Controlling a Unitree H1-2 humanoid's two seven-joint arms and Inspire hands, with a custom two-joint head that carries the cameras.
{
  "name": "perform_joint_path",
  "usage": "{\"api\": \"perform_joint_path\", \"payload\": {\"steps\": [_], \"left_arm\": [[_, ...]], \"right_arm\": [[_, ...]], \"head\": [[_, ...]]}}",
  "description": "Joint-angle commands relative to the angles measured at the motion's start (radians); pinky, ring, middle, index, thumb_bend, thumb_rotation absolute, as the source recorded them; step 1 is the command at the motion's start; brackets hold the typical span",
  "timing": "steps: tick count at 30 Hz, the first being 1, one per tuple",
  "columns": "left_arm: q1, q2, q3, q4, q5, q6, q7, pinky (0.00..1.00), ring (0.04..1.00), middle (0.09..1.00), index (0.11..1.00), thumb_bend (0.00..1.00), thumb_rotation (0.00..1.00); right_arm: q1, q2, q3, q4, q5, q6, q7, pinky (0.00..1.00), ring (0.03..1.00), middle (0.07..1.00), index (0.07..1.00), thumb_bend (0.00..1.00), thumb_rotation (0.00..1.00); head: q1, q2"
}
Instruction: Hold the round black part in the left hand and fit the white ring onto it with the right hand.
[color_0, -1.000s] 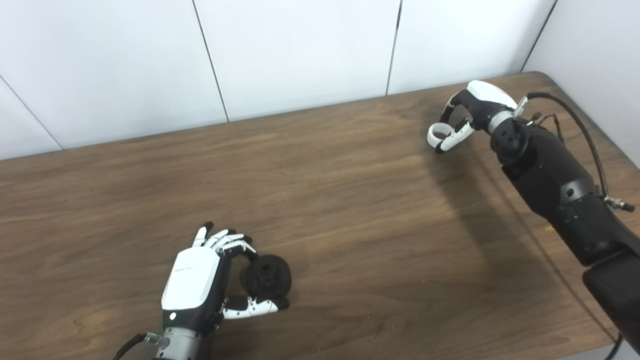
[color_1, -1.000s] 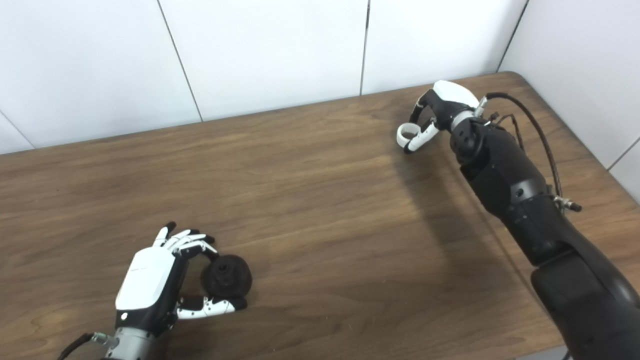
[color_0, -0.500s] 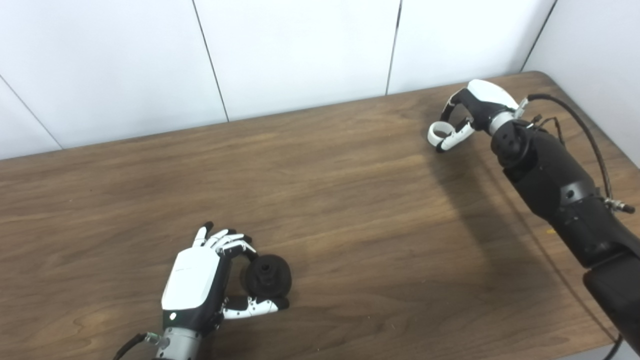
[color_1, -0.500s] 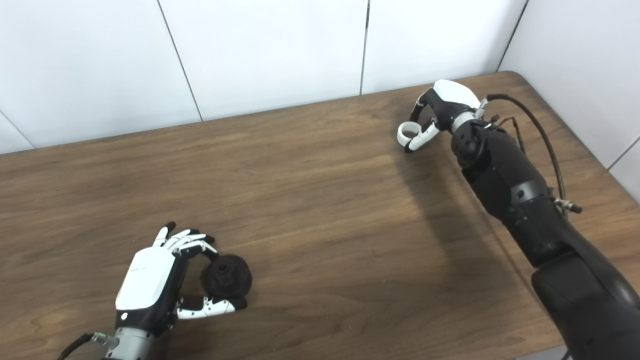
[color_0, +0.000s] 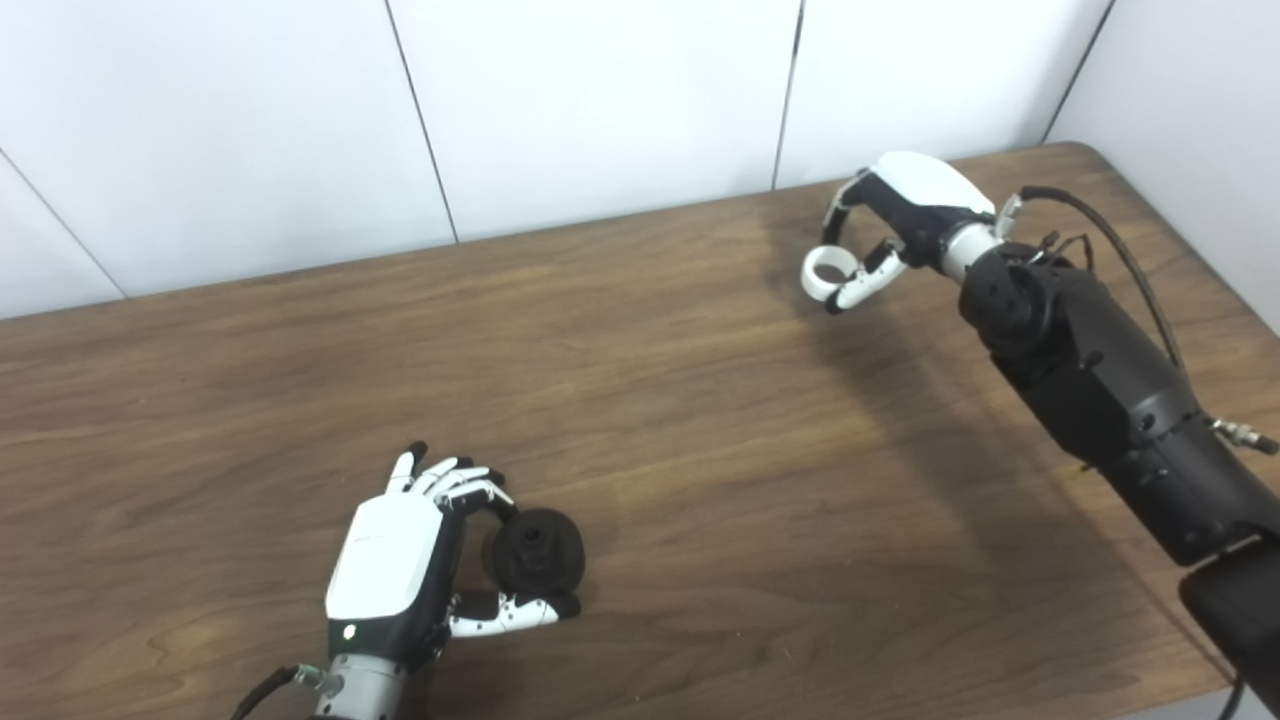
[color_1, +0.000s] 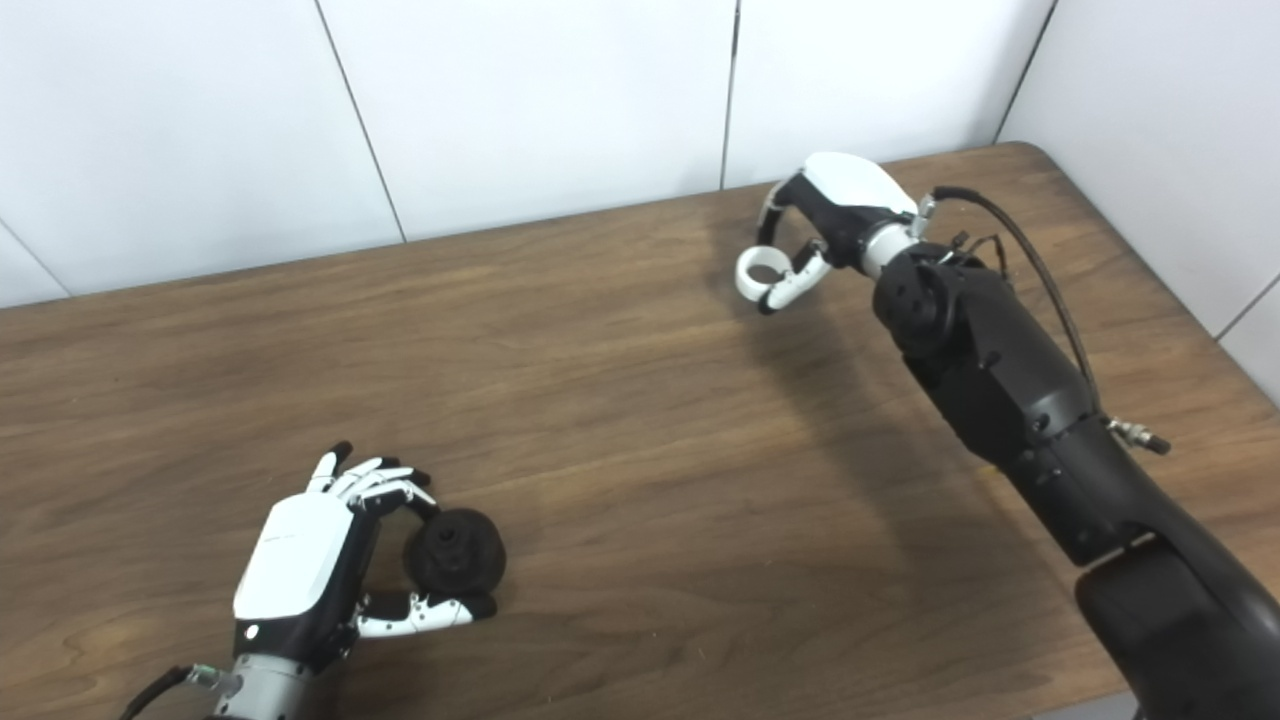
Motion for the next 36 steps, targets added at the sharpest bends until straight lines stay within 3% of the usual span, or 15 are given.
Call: {"api": "perform_joint_path", "payload": {"steps": [1,12,19,31,36], "left_arm": [[0.015,0.0,-0.018,-0.007,0.027,0.015,-0.05,1.0,0.859,0.754,0.483,0.52,0.05],[0.013,-0.026,-0.037,-0.012,0.06,0.033,-0.06,1.0,0.862,0.755,0.483,0.52,0.05],[0.006,-0.04,-0.054,-0.017,0.09,0.056,-0.081,1.0,0.865,0.762,0.483,0.52,0.05],[-0.013,-0.079,-0.079,-0.007,0.127,0.088,-0.101,1.0,0.872,0.771,0.482,0.52,0.05],[-0.023,-0.093,-0.089,0.005,0.143,0.096,-0.097,1.0,0.877,0.775,0.482,0.52,0.05]], "right_arm": [[-0.021,-0.004,-0.002,-0.08,-0.016,-0.007,0.025,1.0,0.951,0.804,0.486,0.52,0.14],[0.037,0.05,0.03,-0.353,-0.038,0.022,0.193,1.0,0.957,0.811,0.484,0.52,0.14],[0.072,0.114,0.054,-0.494,-0.045,0.024,0.265,1.0,0.955,0.813,0.484,0.52,0.14],[0.093,0.171,0.079,-0.595,-0.055,-0.011,0.345,1.0,0.958,0.816,0.483,0.52,0.14],[0.099,0.175,0.074,-0.605,-0.036,-0.035,0.361,1.0,0.974,0.818,0.483,0.52,0.15]], "head": [[0.005,0.002],[0.06,0.019],[0.121,0.032],[0.265,0.068],[0.282,0.079]]}}
